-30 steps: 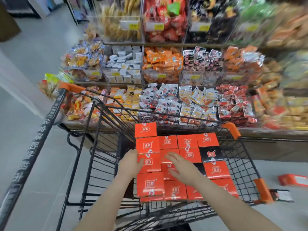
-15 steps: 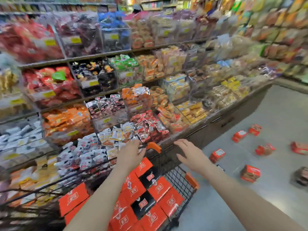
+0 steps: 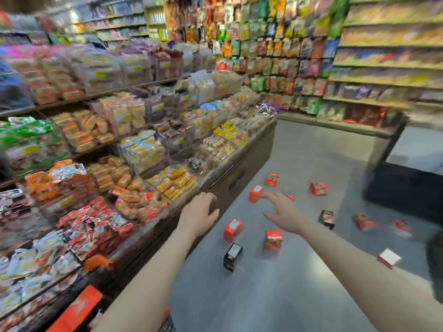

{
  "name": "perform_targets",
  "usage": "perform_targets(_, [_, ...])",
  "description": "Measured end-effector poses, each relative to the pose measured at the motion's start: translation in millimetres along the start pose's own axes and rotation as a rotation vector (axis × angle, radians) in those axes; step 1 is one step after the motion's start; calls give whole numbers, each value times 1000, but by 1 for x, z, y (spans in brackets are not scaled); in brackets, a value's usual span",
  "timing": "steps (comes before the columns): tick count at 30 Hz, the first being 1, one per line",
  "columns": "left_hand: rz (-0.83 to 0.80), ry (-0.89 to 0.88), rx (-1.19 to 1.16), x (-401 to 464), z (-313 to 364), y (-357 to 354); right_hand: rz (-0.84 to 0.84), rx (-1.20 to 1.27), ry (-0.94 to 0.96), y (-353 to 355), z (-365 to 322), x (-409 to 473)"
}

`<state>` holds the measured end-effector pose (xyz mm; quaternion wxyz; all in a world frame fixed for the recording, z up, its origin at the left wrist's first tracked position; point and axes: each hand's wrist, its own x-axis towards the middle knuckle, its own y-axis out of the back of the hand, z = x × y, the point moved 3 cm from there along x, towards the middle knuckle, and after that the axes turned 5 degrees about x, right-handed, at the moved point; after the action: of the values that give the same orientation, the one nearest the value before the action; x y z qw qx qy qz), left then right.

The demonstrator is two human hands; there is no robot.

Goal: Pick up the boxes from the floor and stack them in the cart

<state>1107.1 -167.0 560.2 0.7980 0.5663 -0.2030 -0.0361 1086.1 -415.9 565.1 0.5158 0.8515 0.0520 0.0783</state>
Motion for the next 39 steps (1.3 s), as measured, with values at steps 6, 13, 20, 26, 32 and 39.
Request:
perform_targets(6, [-6,-118,-14,83,89,-30,69,22,-57,67,92,11])
perform_targets(13, [-88,-186,-32,156,123,-86,54,37,-182,92,172,32])
perform_targets(20, [-113,-258,-93,267,125,-142,20,13,-288,99,237,104])
perform_targets(26, [-213,-283,-111,366,111,-189,-8,16,-395,100,282,178])
perform_targets(32, [-312,-290,-165,424,100,-242,-37,55,-457,84,323,221])
perform_targets(39, [-374,-181,-152,453,70,-301,-188,100,-452,45,383,272])
